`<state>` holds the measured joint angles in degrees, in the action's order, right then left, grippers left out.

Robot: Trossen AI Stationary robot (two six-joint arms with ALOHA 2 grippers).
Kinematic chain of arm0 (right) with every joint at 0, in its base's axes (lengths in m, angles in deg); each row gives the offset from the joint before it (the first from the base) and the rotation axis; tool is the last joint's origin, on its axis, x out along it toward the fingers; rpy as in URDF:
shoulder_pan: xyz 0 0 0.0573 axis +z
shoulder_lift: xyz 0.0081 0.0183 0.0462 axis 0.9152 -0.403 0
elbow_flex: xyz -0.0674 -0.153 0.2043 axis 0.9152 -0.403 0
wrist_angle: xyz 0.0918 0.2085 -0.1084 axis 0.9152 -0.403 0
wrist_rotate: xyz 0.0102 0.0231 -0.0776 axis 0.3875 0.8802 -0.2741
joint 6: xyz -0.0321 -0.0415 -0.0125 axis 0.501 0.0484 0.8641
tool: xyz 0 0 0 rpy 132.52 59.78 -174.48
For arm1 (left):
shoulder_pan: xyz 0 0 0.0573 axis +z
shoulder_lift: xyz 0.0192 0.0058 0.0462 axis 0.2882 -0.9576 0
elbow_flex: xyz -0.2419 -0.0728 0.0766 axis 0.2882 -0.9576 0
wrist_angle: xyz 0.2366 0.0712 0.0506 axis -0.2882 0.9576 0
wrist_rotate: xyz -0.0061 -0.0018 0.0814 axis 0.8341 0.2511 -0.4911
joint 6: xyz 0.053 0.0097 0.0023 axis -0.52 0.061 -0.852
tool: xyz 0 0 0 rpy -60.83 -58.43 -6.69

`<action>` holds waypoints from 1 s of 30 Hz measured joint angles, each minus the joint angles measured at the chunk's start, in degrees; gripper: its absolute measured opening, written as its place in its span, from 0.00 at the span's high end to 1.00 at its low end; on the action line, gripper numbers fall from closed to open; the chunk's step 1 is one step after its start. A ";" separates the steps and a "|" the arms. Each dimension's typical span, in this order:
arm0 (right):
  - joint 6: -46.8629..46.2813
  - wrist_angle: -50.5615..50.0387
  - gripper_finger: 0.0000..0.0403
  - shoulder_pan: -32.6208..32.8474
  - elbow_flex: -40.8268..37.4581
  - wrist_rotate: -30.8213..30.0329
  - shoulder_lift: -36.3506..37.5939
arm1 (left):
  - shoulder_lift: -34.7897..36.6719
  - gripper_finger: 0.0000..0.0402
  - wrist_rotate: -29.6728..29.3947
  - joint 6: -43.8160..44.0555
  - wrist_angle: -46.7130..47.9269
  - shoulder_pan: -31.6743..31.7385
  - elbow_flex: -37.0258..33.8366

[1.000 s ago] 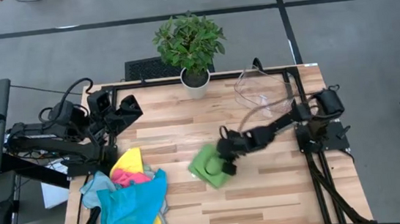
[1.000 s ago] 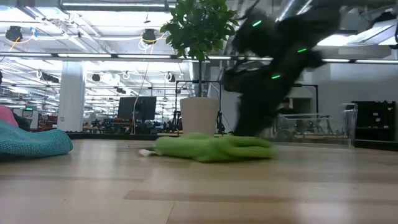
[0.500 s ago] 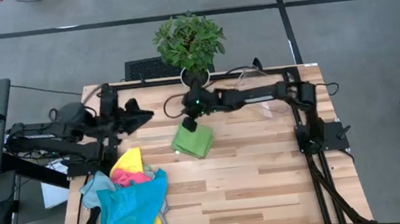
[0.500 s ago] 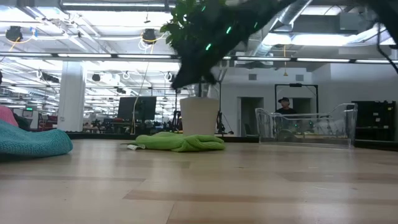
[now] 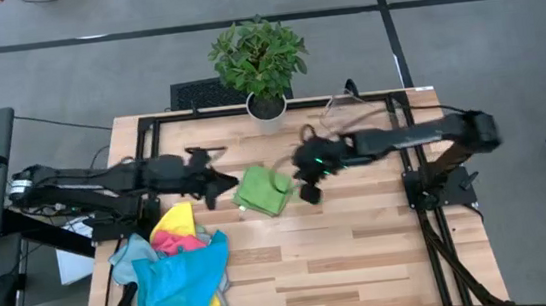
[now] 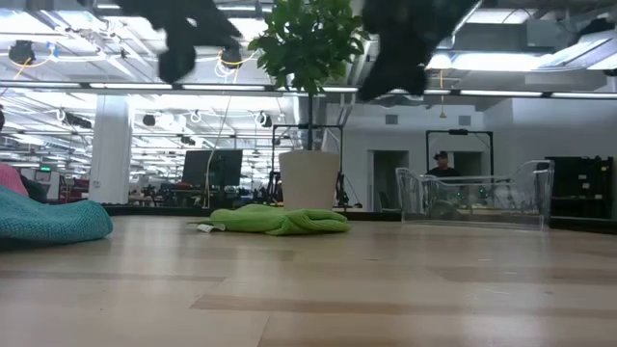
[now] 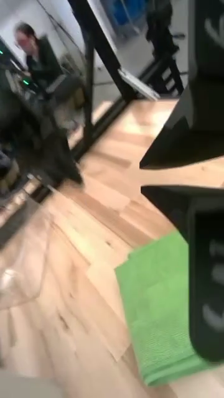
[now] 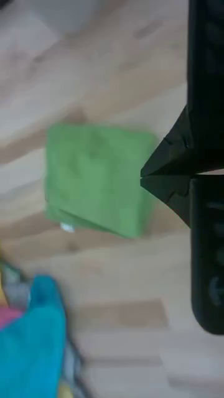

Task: Fold microfiber towels
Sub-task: Fold the green microfiber towel

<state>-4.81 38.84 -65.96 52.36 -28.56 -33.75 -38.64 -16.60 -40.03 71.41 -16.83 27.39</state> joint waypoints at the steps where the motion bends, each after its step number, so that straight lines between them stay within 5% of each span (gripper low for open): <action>1: -2.76 0.48 0.95 1.37 -1.83 -1.38 2.28 | -1.89 0.92 1.12 -0.79 -1.29 0.93 -0.34; 7: -19.17 0.69 0.97 11.77 -11.14 -15.44 15.10 | -15.60 0.99 8.25 -8.18 -14.97 5.02 -0.30; 14: -34.66 0.09 0.94 23.06 -16.37 -31.03 20.39 | -29.09 1.00 10.22 -7.77 -17.54 8.31 -0.55; 24: -39.72 -1.07 0.96 28.43 -16.44 -35.80 17.59 | -36.30 1.00 9.66 -7.37 -15.28 9.16 -0.50; 30: -39.45 -2.12 0.93 28.13 -16.44 -36.66 17.27 | -35.09 1.00 3.97 -5.31 -6.27 11.43 0.31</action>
<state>-44.26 36.72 -37.83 35.92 -65.22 -16.48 -73.73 -12.62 -45.34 65.14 -5.40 27.70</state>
